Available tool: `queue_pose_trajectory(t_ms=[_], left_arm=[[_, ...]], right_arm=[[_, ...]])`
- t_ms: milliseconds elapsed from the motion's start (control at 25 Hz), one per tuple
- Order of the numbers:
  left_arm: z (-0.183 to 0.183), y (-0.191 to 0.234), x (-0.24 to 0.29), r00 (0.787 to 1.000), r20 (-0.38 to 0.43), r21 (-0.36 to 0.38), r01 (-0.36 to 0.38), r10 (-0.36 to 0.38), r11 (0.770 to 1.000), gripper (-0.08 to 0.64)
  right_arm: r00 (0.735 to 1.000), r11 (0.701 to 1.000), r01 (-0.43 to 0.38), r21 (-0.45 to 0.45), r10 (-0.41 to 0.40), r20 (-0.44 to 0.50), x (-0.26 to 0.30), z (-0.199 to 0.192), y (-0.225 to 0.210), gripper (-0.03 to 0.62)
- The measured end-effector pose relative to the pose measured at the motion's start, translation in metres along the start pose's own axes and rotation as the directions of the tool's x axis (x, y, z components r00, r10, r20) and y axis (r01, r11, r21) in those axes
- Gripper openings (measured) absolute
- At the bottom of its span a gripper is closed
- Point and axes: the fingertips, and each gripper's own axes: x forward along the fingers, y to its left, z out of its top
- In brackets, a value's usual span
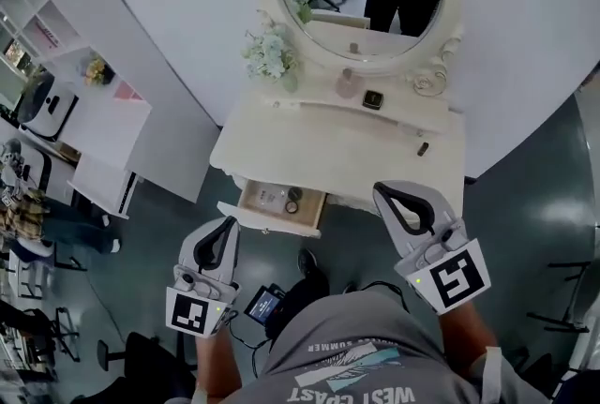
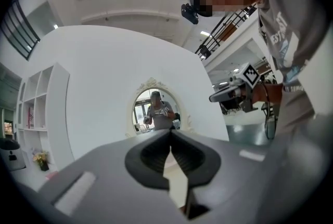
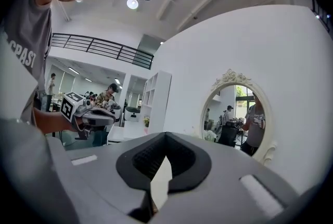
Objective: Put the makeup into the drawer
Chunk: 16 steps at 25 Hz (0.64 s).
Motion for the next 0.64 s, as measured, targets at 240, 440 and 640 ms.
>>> queue_pose_trajectory(t_ms=[240,440,640], left_arm=[[0.015,-0.03,-0.005,1.0,0.014,-0.007,0.025,-0.025,1.0,0.002],[0.022,-0.05,-0.004,0.998,0.019,-0.01,0.056,-0.056,0.998,0.002],[0.028,-0.066,-0.007,0.997,0.033,-0.006,0.074,-0.073,0.997,0.002]], right_arm=[[0.999,0.999,0.045,0.016,-0.045,-0.016,-0.044,-0.007,-0.007,0.0],[0.997,0.997,0.076,0.024,-0.076,-0.023,-0.069,-0.01,-0.012,0.0],[0.996,0.996,0.09,0.027,-0.089,-0.026,-0.084,-0.013,-0.01,0.0]])
